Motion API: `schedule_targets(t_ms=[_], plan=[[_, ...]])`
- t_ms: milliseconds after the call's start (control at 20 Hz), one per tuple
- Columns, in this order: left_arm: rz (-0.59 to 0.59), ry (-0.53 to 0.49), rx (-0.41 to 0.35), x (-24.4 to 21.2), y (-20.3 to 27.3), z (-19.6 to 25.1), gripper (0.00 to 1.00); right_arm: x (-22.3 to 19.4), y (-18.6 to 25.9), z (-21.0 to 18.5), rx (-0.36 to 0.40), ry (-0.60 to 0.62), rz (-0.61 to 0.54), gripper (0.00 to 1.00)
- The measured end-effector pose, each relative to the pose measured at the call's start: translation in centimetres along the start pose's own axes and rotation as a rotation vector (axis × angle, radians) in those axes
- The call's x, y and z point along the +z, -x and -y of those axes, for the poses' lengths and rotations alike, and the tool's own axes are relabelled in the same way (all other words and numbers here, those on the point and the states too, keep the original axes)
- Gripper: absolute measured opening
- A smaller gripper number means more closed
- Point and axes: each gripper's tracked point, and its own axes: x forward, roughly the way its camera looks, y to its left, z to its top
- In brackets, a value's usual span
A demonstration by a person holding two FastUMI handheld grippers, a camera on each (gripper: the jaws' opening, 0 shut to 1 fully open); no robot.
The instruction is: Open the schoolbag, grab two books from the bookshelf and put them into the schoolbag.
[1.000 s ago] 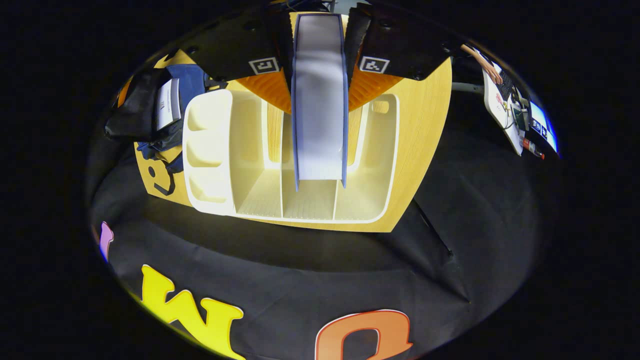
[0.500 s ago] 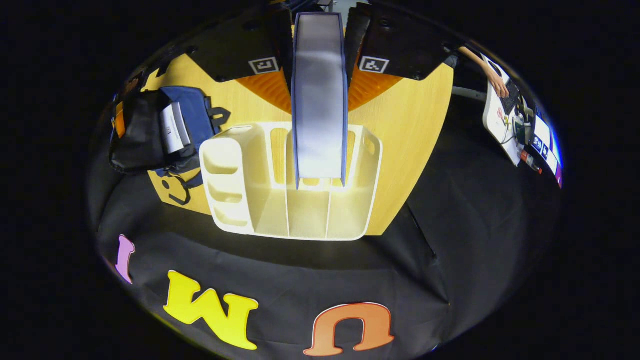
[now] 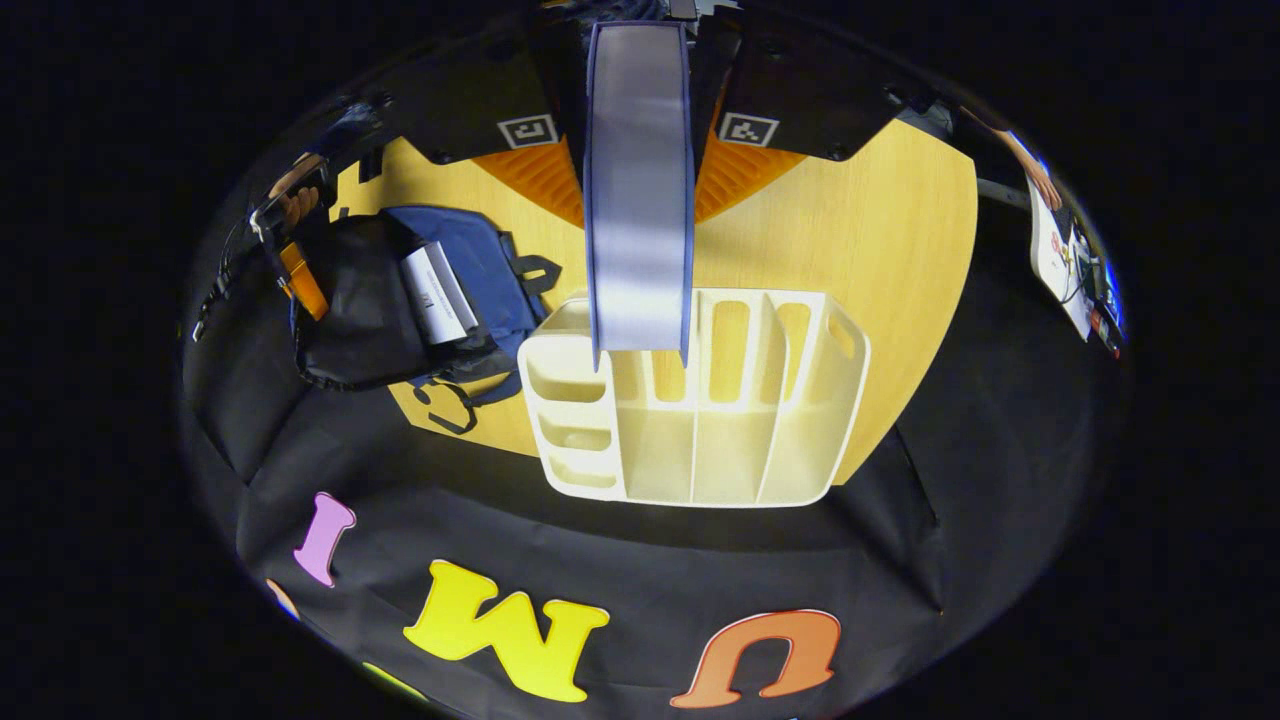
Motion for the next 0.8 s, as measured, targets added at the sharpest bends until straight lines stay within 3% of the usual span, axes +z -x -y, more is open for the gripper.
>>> schedule_targets(t_ms=[150, 250, 450, 800], plan=[[-0.033, 0.001, -0.054, -0.7, -1.2, 2.2, 0.44, -0.3, 0.1, 0.0, 0.01, -0.009, -0.01, 0.02], [-0.058, 0.01, -0.091, -0.9, -1.8, 4.0, 0.44, 0.0, 0.4, -0.8, 0.057, -0.029, -0.015, 0.02], [-0.036, -0.003, -0.153, 0.4, -2.4, 7.4, 0.44, 0.4, 0.2, -0.4, 0.061, -0.031, -0.023, 0.05], [-0.006, 0.045, -0.381, 3.8, -3.0, 15.9, 0.45, 1.7, 0.2, 0.0, 0.093, -0.08, -0.037, 0.02]])
